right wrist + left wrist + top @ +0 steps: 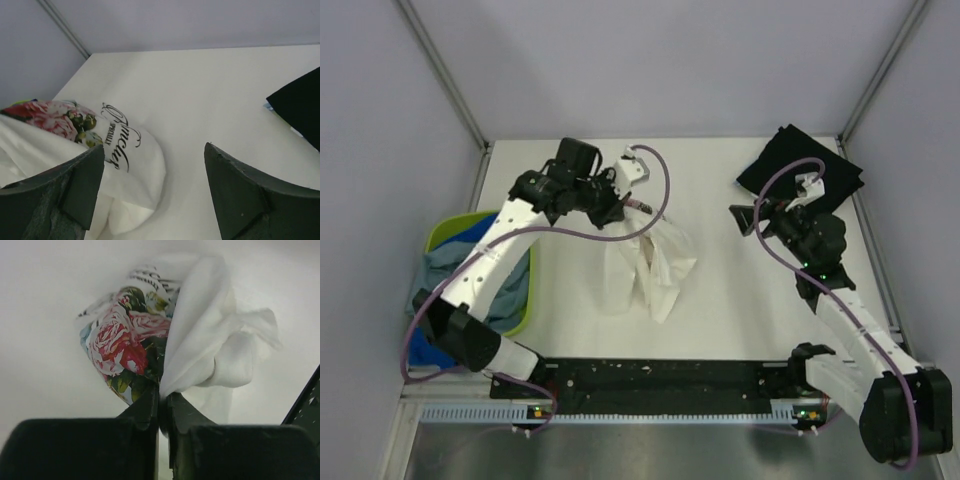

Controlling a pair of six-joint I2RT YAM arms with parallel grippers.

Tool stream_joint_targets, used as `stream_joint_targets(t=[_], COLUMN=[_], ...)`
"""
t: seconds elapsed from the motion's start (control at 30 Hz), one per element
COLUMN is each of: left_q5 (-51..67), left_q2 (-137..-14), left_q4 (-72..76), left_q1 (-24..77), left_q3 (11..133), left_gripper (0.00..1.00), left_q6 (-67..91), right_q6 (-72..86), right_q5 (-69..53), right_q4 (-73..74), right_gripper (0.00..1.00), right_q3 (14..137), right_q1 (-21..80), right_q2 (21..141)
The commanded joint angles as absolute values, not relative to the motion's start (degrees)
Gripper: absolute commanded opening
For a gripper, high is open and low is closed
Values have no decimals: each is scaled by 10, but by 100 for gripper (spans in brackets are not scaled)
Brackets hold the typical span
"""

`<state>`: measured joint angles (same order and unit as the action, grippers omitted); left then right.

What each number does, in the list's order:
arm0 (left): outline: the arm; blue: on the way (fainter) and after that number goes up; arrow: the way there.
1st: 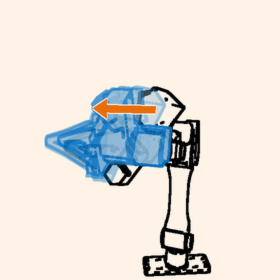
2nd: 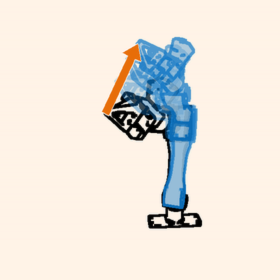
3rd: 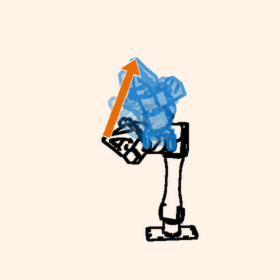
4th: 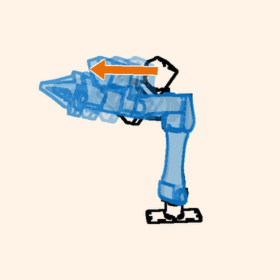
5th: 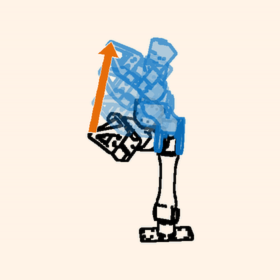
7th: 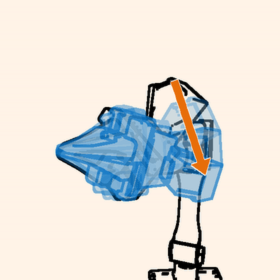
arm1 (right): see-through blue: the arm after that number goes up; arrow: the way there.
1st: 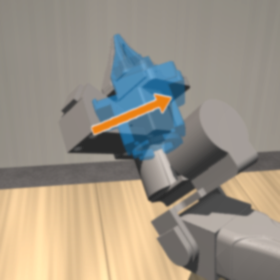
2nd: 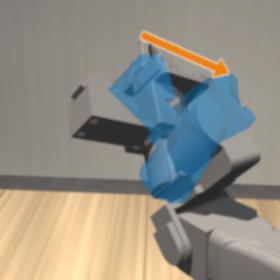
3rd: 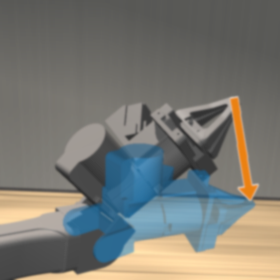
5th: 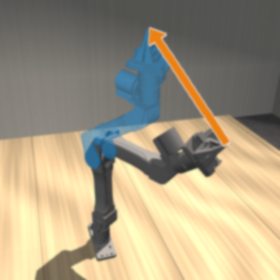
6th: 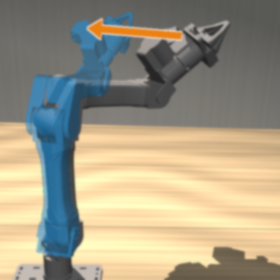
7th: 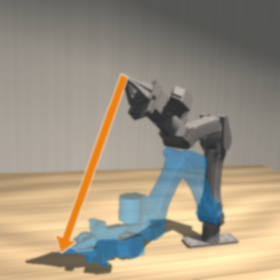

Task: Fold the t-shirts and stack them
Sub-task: Move the tshirt to the center of the board, then flatten out the tshirt

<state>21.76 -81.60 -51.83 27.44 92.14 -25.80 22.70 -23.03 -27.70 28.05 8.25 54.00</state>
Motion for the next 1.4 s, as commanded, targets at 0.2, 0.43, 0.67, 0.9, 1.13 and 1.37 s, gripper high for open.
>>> stream_joint_targets(t=[0.2, 0.43, 0.67, 0.9, 1.13, 1.37], left_q5=[126, 127, 154, 168, 139, 94], left_q2=[-843, -752, -666, -648, -676, -751], left_q4=[-451, -490, -460, -451, -359, -237], left_q1=[268, 262, 262, 262, 266, 277], left_q3=[876, 706, 547, 497, 483, 509], left_gripper=[80, 79, 78, 79, 81, 99], left_q6=[-283, -292, -320, -320, -290, -271], right_q6=[163, 220, 267, 278, 215, 135], right_q5=[-126, -152, -175, -199, -155, -103], right_q4=[28, 58, -76, -94, -19, 119], right_gripper=[47, 59, 65, 45, 0, 0], right_q3=[435, 389, 375, 459, 524, 590], right_q1=[155, 300, 358, 367, 352, 329], right_q2=[617, 662, 789, 955, 834, 673])
